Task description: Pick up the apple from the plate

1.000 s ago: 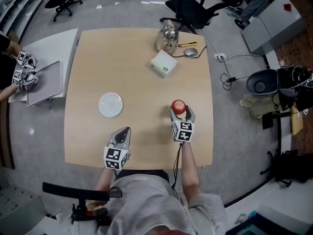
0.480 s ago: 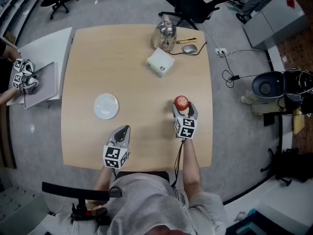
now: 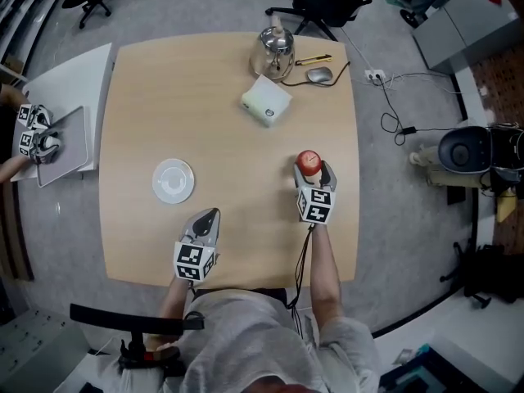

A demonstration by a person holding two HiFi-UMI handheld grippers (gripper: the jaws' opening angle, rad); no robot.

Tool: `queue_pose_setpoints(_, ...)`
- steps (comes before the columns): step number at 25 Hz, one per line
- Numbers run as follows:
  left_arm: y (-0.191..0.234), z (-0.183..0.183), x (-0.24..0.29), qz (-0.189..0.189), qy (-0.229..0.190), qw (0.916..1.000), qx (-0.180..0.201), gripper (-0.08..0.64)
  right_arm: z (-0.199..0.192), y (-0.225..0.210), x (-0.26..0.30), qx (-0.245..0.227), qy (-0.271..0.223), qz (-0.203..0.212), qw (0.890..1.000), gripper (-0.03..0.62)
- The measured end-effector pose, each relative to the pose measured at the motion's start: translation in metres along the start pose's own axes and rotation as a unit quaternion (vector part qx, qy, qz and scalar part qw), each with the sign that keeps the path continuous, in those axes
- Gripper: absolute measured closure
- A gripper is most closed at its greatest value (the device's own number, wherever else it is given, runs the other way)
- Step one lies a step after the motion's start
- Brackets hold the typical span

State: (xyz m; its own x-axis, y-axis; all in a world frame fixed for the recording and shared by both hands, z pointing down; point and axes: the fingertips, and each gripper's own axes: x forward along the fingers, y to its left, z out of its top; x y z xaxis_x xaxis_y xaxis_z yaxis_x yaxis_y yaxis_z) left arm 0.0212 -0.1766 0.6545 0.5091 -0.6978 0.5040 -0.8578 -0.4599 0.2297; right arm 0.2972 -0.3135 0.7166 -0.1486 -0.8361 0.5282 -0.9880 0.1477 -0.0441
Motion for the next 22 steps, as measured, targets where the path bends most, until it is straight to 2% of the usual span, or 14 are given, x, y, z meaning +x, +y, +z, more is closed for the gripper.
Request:
queue_pose_setpoints(10, 0.008, -0.009, 0.024, -0.002, 0.021, 0.9998, -0.005, 0.541, -0.014, -0.013, 0.033, 0.004, 0.015, -0.004, 1.000, 0.227)
queue_pose_setpoints(22, 0.007, -0.012, 0.028, -0.004, 0.030, 0.9995, -0.008, 0.541, -0.019, -0.017, 0.040, 0.008, 0.017, -0.005, 1.000, 0.225)
